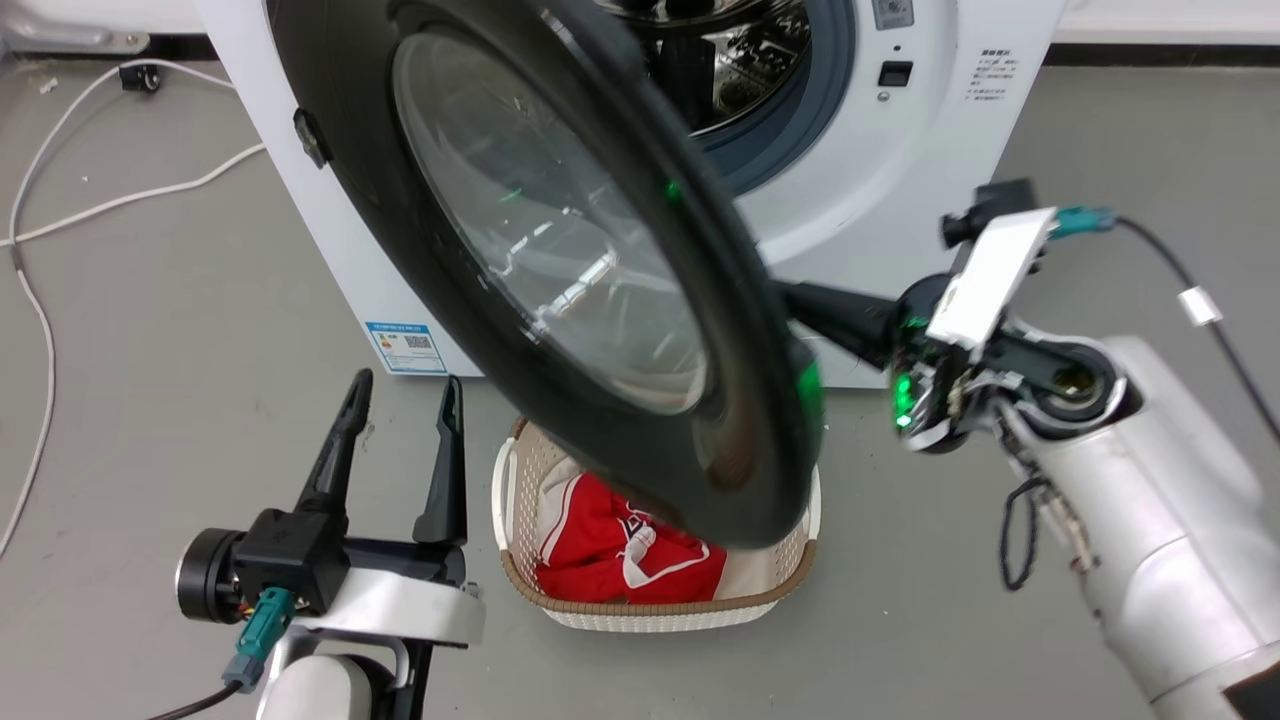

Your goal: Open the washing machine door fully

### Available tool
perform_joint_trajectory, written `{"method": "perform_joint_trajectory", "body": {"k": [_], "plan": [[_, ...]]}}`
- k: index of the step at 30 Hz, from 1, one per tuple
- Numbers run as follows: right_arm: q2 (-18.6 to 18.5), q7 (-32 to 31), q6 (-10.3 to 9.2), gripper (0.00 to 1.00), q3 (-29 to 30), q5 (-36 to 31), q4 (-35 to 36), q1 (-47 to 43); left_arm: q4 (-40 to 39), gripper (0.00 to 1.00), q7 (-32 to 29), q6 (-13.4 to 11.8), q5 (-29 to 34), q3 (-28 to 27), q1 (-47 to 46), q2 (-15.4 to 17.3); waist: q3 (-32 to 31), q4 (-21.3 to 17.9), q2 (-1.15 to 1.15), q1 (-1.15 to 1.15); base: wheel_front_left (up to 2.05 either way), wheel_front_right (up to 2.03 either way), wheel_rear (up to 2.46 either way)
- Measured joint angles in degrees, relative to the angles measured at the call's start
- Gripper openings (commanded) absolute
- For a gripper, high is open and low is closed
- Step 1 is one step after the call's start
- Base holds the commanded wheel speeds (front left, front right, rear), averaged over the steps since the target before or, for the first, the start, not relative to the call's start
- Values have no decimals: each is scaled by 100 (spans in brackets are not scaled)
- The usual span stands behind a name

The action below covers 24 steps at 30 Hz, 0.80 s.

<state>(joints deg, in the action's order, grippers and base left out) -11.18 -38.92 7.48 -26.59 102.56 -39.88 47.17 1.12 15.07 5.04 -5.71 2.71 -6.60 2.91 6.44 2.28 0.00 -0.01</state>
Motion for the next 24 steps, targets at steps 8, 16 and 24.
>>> {"method": "perform_joint_trajectory", "body": {"k": [8, 16, 24], "plan": [[297, 48, 0, 0, -327, 78, 414, -298, 33, 100, 0, -3, 2, 35, 77, 0, -120, -65, 0, 0, 0, 0, 0], [500, 168, 0, 0, -603, 126, 608, -375, 47, 100, 0, -10, 7, 34, 82, 0, -154, -100, 0, 0, 0, 0, 0], [608, 319, 1, 0, -857, 220, 864, -502, 60, 100, 0, -37, -2, 22, 119, 0, -168, -144, 0, 0, 0, 0, 0]]}}
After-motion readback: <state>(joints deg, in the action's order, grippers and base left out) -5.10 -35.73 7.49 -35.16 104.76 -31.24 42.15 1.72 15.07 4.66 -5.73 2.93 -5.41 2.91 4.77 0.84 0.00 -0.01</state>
